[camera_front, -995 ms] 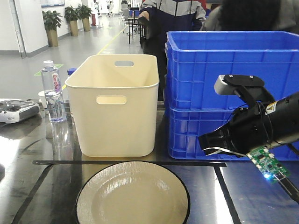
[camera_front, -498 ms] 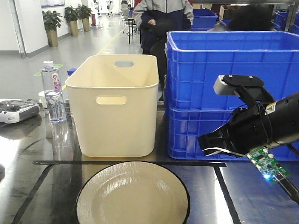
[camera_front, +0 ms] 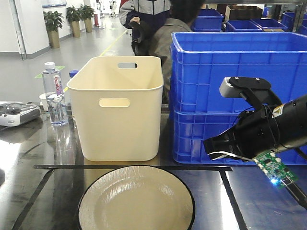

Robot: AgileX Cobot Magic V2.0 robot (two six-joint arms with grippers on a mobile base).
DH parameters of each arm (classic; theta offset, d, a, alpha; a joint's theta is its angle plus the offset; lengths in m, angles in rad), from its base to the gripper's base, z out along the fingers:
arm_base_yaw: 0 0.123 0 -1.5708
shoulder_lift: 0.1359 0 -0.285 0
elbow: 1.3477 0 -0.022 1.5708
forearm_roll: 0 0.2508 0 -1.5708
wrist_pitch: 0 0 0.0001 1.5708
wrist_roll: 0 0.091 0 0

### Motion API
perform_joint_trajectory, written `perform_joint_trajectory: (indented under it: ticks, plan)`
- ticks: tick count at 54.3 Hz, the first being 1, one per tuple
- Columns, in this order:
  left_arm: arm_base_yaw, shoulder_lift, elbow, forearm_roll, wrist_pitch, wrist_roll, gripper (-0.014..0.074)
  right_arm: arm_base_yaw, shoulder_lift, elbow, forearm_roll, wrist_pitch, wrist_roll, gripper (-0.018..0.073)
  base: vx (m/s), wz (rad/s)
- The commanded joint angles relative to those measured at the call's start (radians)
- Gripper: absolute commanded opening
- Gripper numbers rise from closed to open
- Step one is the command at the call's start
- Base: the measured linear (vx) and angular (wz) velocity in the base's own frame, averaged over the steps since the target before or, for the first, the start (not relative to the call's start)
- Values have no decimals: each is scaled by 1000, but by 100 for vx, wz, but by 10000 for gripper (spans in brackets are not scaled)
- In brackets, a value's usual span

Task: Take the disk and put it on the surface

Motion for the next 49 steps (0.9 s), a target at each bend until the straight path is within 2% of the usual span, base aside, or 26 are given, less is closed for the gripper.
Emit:
perform_joint_trajectory:
  ticks: [1,29,40,49]
  plan:
    - [-5,-14,-19,-2,-77,1,-7,-5,-34,-28,12,-57,-1,9,0,0]
    - [-5,-14,-19,-2,-77,1,-7,-5,-36,-25,9,-42,-1,9,0,0]
    - [-5,-14,-19,-2,-77,1,-7,-5,-120,-25,-79,-27,42,-9,0,0]
    - [-5,-14,-19,-2,-77,1,-7,-5,-226,-18,-226,-30,113,-8,0,0]
